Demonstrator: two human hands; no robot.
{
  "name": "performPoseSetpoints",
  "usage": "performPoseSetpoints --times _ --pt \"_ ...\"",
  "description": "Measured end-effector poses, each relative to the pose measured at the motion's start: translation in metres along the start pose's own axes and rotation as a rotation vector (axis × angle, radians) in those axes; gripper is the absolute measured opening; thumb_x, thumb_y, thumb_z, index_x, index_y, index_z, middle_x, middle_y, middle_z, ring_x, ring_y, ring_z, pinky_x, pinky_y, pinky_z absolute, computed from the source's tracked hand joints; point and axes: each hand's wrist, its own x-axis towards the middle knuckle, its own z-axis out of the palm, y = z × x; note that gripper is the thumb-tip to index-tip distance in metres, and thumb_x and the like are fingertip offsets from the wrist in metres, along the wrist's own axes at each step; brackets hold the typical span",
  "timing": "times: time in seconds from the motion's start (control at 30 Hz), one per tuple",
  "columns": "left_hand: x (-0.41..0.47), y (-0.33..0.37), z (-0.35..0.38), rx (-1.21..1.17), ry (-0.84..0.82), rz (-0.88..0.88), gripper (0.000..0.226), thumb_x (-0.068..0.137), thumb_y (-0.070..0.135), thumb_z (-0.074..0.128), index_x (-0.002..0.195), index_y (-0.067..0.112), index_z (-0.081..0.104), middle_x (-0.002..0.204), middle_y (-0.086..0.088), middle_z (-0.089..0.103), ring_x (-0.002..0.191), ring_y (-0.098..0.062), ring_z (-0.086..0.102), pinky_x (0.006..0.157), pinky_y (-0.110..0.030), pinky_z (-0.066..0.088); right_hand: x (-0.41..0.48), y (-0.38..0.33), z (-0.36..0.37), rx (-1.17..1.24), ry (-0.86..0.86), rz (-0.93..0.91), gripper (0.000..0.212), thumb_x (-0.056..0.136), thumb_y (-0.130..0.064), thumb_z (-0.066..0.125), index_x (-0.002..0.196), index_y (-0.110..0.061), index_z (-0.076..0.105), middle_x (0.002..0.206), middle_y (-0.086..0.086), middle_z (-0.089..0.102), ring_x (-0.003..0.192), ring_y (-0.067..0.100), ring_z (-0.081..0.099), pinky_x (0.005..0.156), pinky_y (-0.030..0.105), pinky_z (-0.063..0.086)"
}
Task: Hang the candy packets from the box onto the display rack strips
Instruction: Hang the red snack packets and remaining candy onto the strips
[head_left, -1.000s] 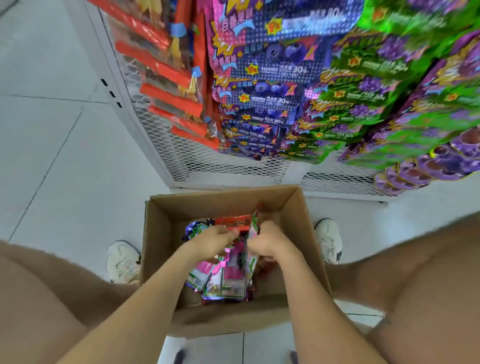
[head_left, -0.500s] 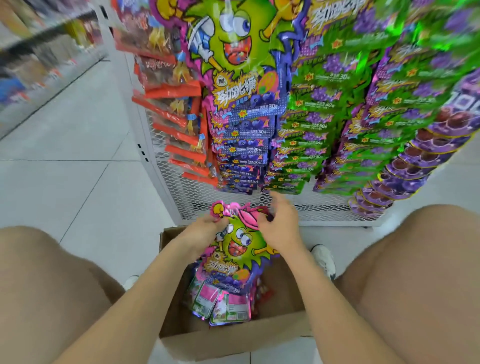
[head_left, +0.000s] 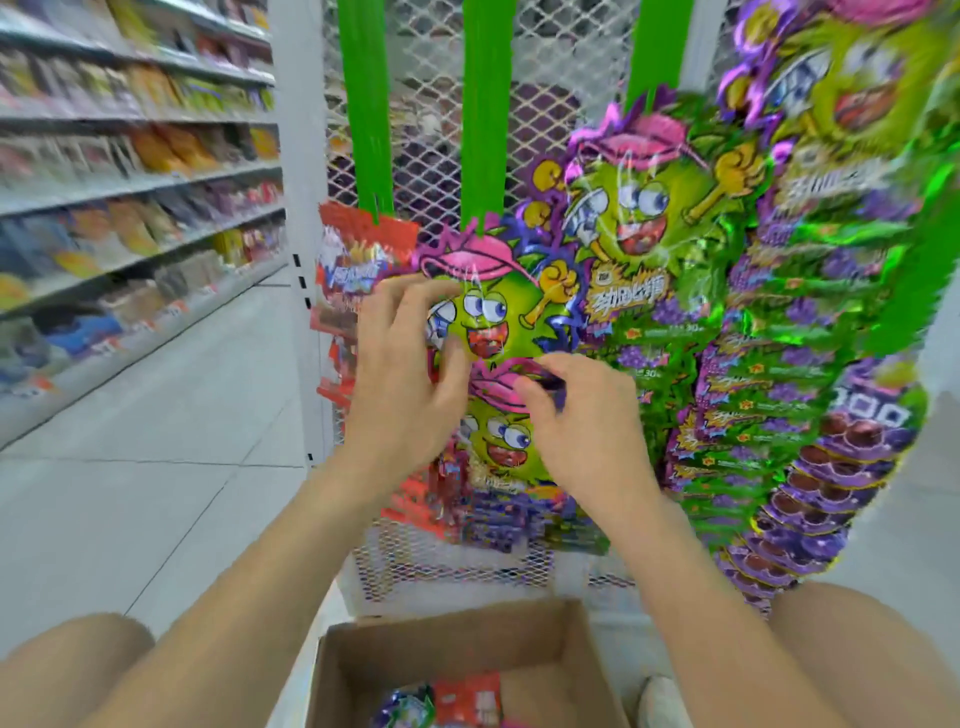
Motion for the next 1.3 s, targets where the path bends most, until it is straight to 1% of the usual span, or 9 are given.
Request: performPoseSetpoints --times 0.17,0.3,0.37,0.67,0.8,0.93,1.07,1.17,1.3 --pt "0.101 0.032 -0.001 0.054 -0.016 -0.157 0.051 0.090 0.028 0.040 0.132 0.008 0.062 0.131 -0.011 0.061 0.127 -0.028 0.051 0.105 -0.034 0.036 0.079 -0.037 -0.032 0.089 0.202 -0.094 0.014 0.089 -0.028 0.081 0.094 -0.015 0.081 0.084 0.003 0.078 0.076 0.023 0.068 0.076 0.031 0.045" --pt "0.151 0.043 -0.002 -0.036 -0.074 -0.361 0.030 0.102 0.028 0.045 0.075 0.018 0.053 0.072 0.001 0.055 0.078 -0.031 0.053 0.062 -0.036 0.032 0.134 -0.048 -0.036 0.034 0.208 -0.151 0.023 0.096 -0.017 0.066 0.118 -0.018 0.073 0.110 0.003 0.077 0.107 0.031 0.067 0.091 0.041 0.046" --pt "0.163 0.042 -0.004 -0.149 -0.080 -0.440 0.028 0.100 0.038 0.053 0.079 0.019 0.052 0.068 0.004 0.048 0.065 -0.020 0.045 0.058 -0.033 0.032 0.152 -0.054 -0.034 0.015 0.197 -0.168 0.028 0.097 -0.015 0.061 0.124 -0.024 0.063 0.115 -0.008 0.073 0.112 0.026 0.065 0.093 0.041 0.037" --pt "0.182 0.023 -0.002 -0.304 -0.261 -0.556 0.024 0.096 0.045 0.072 0.100 0.021 0.075 0.091 0.011 0.073 0.078 0.000 0.067 0.067 -0.017 0.046 0.190 -0.066 -0.033 0.106 0.125 -0.147 0.023 0.097 -0.018 0.061 0.118 -0.016 0.053 0.105 -0.009 0.058 0.110 0.026 0.060 0.103 0.055 0.042" --pt "0.182 0.023 -0.002 -0.354 -0.276 -0.596 0.058 0.093 0.052 0.074 0.138 0.017 0.067 0.127 0.005 0.063 0.116 -0.015 0.056 0.105 -0.032 0.040 0.194 -0.068 -0.034 0.136 0.089 -0.099 0.028 0.097 -0.016 0.061 0.121 -0.011 0.048 0.093 -0.015 0.048 0.101 0.022 0.054 0.099 0.053 0.045" --pt "0.184 0.012 0.003 -0.462 -0.297 -0.650 0.086 0.054 0.066 0.083 0.127 0.022 0.073 0.131 -0.003 0.073 0.123 -0.027 0.067 0.114 -0.053 0.047 0.195 -0.066 -0.038 0.176 0.025 -0.007 0.034 0.099 -0.023 0.062 0.126 -0.011 0.046 0.099 -0.012 0.047 0.107 0.020 0.052 0.097 0.038 0.045" --pt "0.176 0.019 -0.002 -0.359 -0.328 -0.546 0.042 0.085 0.048 0.078 0.116 0.019 0.074 0.125 0.000 0.073 0.120 -0.018 0.066 0.114 -0.041 0.046 0.189 -0.058 -0.036 0.150 -0.014 -0.002 0.035 0.100 -0.027 0.063 0.128 -0.014 0.047 0.118 -0.001 0.055 0.111 0.021 0.054 0.097 0.036 0.045" --pt "0.163 0.013 0.000 -0.184 -0.311 -0.382 0.031 0.102 0.041 0.066 0.090 0.013 0.074 0.087 -0.003 0.069 0.080 -0.014 0.059 0.081 -0.030 0.047 0.181 -0.045 -0.027 0.065 0.015 -0.044 0.029 0.098 -0.030 0.065 0.122 -0.017 0.056 0.118 0.001 0.062 0.115 0.026 0.056 0.097 0.042 0.046" --pt "0.144 0.004 0.009 0.099 -0.063 -0.149 0.023 0.098 0.026 0.071 0.116 0.012 0.070 0.106 -0.006 0.073 0.098 -0.021 0.067 0.092 -0.040 0.055 0.166 -0.032 -0.014 -0.083 0.145 -0.140 0.028 0.092 -0.034 0.075 0.114 -0.019 0.064 0.110 0.001 0.069 0.108 0.028 0.060 0.095 0.045 0.047"
